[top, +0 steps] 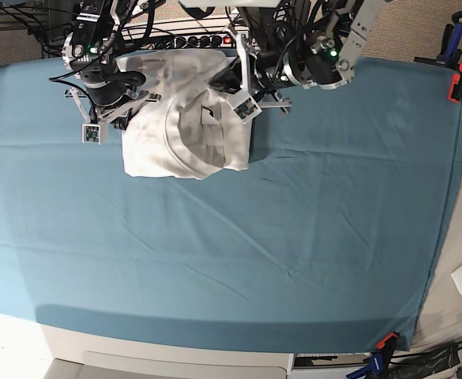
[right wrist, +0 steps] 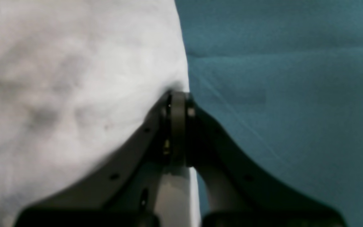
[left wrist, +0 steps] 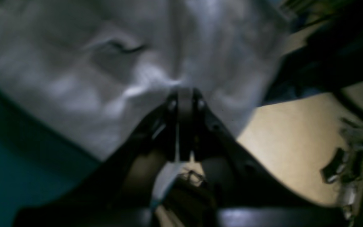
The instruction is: Fold the T-shirt properly
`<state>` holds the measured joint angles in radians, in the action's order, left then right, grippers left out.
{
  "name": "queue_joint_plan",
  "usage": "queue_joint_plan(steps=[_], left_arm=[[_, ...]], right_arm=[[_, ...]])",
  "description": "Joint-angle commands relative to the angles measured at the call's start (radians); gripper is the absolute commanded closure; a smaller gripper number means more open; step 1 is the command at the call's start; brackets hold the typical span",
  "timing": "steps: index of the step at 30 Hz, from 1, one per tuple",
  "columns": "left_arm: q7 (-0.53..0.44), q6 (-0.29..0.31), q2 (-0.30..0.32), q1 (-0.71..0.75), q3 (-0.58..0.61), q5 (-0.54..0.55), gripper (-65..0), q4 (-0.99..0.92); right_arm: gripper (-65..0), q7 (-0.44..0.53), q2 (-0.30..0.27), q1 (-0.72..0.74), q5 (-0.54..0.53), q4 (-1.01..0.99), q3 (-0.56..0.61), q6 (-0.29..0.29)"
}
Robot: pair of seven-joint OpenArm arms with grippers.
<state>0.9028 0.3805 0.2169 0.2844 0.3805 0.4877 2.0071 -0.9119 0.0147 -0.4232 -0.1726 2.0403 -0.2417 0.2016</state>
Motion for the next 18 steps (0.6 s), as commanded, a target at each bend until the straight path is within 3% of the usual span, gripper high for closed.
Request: queue_joint_plan(steps=[1,13,14,18], left_arm=[[-0.021,-0.004,-0.003,-0.005,0.005,0.002,0.0,0.017],[-0.021,-0.008,-0.003,-0.004,0.003,-0.025,0.0,0.017],[-0.021,-0.008,-0.003,-0.004,0.003,-0.025,0.0,0.017],[-0.021,-0.008,-0.003,-0.004,0.003,-0.055,0.0,0.017]], right_arm=[[0.0,0.023,-0.005,0.009,-0.014,0.025,-0.002,0.000],[0.0,0.022,-0.010,0.010,-0.026,0.137,-0.003,0.009],[0.0,0.021,-0.010,0.009,-0.051,0.151,-0.005,0.028],[0.0,-0.001,-0.010,0.004,-0.295,0.217,-0.037,0.258]])
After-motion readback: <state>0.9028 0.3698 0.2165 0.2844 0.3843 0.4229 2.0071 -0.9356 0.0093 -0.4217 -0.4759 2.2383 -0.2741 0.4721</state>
